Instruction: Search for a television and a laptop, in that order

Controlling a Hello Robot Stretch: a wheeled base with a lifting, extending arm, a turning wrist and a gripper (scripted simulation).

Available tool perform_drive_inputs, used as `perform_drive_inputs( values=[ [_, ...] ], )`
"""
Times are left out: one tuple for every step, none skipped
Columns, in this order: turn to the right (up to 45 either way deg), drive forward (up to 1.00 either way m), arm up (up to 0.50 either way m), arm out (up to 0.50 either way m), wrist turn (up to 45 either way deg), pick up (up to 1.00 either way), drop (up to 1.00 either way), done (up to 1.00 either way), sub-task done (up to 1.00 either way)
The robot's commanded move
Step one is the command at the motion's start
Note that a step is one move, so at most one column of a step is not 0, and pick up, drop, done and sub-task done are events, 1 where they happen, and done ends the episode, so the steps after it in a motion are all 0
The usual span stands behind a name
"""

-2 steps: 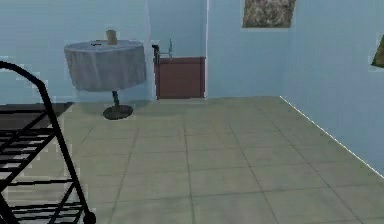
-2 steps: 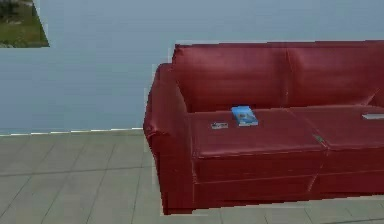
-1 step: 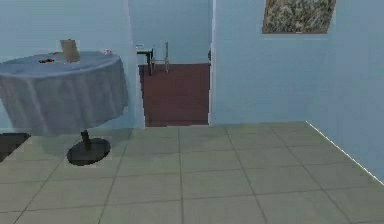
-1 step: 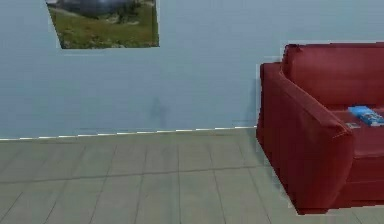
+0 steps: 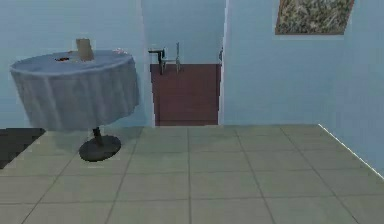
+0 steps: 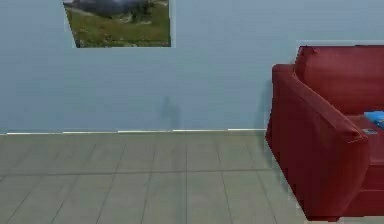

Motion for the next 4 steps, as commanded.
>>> perform_drive_inputs(
  values=[
    [0.0, 1.0, 0.0, 0.0, 0.0, 0.0, 0.0, 0.0, 0.0],
    [0.0, 1.0, 0.0, 0.0, 0.0, 0.0, 0.0, 0.0, 0.0],
    [0.0, 0.55, 0.0, 0.0, 0.0, 0.0, 0.0, 0.0, 0.0],
    [9.0, 0.0, 0.0, 0.0, 0.0, 0.0, 0.0, 0.0, 0.0]
  ],
)
